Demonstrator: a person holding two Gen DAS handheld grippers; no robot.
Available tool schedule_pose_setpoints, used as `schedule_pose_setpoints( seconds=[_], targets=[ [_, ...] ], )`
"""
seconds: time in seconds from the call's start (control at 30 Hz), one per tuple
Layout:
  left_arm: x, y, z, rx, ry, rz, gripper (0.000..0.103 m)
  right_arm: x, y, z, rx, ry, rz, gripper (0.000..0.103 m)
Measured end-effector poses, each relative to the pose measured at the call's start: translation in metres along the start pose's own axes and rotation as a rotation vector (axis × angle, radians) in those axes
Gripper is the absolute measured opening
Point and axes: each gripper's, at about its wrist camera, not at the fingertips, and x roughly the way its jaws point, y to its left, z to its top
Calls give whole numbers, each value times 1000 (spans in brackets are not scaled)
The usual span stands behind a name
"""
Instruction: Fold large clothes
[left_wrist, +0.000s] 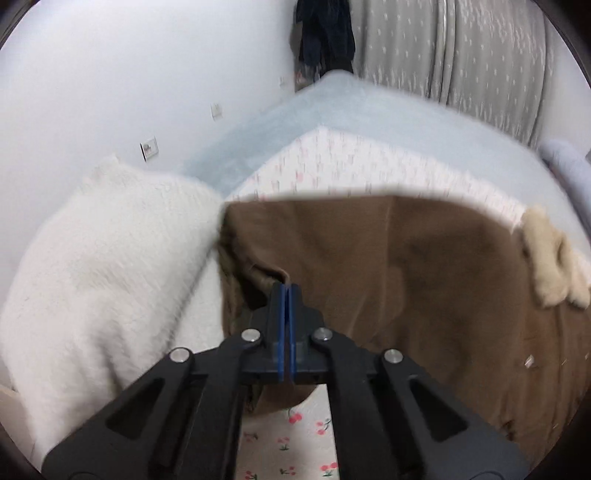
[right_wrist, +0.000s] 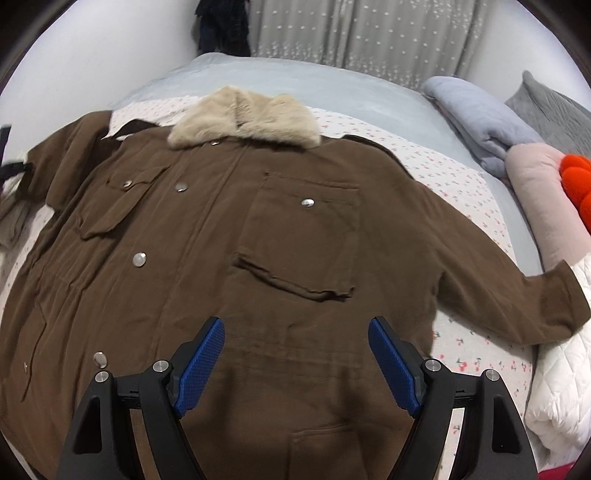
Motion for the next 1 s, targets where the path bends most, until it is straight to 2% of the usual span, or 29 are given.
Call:
schedule_pose_setpoints(
  seconds=[0.13,0.23,0.37,0.47,0.6,0.7,0.77,0.8,0.87,0.9,0.93,1.0],
  targets=[
    [-66,-4,36,54,-115,16,2,5,10,6,-35,-1,-12,82],
    [-101,14,67,33,-144,51,2,8,16,13,-35,-3,-1,82],
    [-126,47,86,15,-118,249,2,10,30,23,-54,-11,49,82],
    [-134,68,76,-13,-87,314,2,12,48,34,-101,-30,67,82],
    [-101,108,34,-49,62,374,2,24,80,55,-146,-43,124,82],
    [-70,129,4,-79,181,358,2,35,103,65,-181,-37,177,82],
    [-72,133,-5,-103,190,345,4,41,119,72,-224,-44,201,82],
    [-80,130,-3,-103,158,364,7,45,126,78,-251,-50,206,82],
    [-97,120,2,-82,96,407,39,48,133,86,-271,-64,209,82],
    [-111,112,6,-68,47,424,66,50,134,92,-277,-73,211,82],
    [-120,99,12,-48,-15,423,72,53,134,100,-275,-83,215,82],
    [-139,70,16,15,-83,388,73,60,130,114,-244,-95,230,82]
  ],
)
